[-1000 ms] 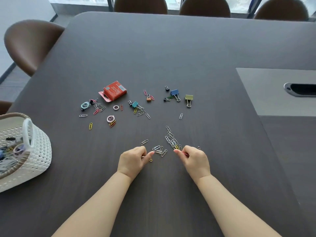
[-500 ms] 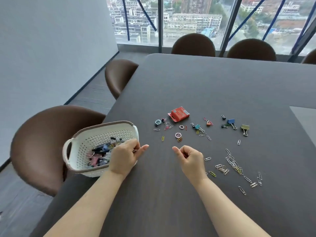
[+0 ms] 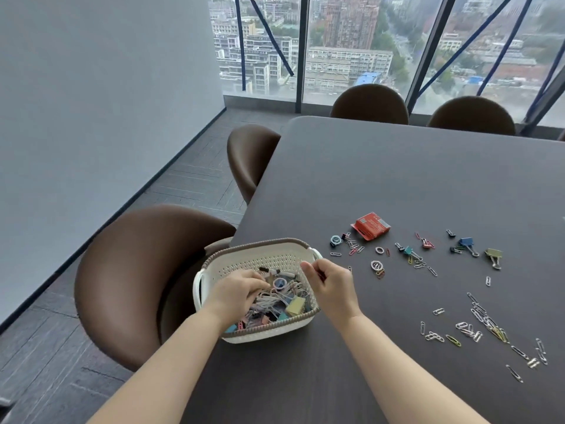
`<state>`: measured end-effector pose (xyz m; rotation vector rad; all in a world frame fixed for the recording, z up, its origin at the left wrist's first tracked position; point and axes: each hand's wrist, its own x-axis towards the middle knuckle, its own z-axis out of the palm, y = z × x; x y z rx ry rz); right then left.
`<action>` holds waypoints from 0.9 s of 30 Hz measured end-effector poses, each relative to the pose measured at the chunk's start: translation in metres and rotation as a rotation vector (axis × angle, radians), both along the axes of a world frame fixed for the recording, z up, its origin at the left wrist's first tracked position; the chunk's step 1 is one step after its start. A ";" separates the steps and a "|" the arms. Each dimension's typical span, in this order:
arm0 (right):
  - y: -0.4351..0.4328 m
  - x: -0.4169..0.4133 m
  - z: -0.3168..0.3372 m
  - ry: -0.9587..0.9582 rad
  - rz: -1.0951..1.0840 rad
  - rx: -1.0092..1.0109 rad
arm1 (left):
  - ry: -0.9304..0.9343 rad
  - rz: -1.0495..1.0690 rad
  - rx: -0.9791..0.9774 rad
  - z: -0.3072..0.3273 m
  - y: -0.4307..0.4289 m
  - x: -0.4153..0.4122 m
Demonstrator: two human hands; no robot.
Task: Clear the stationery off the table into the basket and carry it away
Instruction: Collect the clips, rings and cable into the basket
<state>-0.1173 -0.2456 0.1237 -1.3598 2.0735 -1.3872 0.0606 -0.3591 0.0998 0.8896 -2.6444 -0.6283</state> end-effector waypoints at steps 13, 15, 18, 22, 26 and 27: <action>-0.043 0.025 -0.027 0.339 0.088 0.252 | 0.107 0.003 -0.124 -0.007 0.003 0.032; -0.037 0.024 -0.022 0.377 0.048 0.268 | 0.092 0.002 -0.171 -0.007 0.007 0.036; -0.028 0.021 -0.021 0.496 -0.015 0.227 | 0.066 0.070 -0.199 -0.010 0.016 0.042; -0.022 0.021 -0.023 0.536 0.097 0.222 | 0.029 0.130 -0.215 -0.010 0.018 0.044; -0.002 0.011 -0.020 0.527 0.075 0.169 | 0.069 0.109 -0.231 0.002 0.026 0.028; 0.007 0.007 -0.020 0.542 0.040 0.135 | 0.090 0.094 -0.231 0.005 0.031 0.020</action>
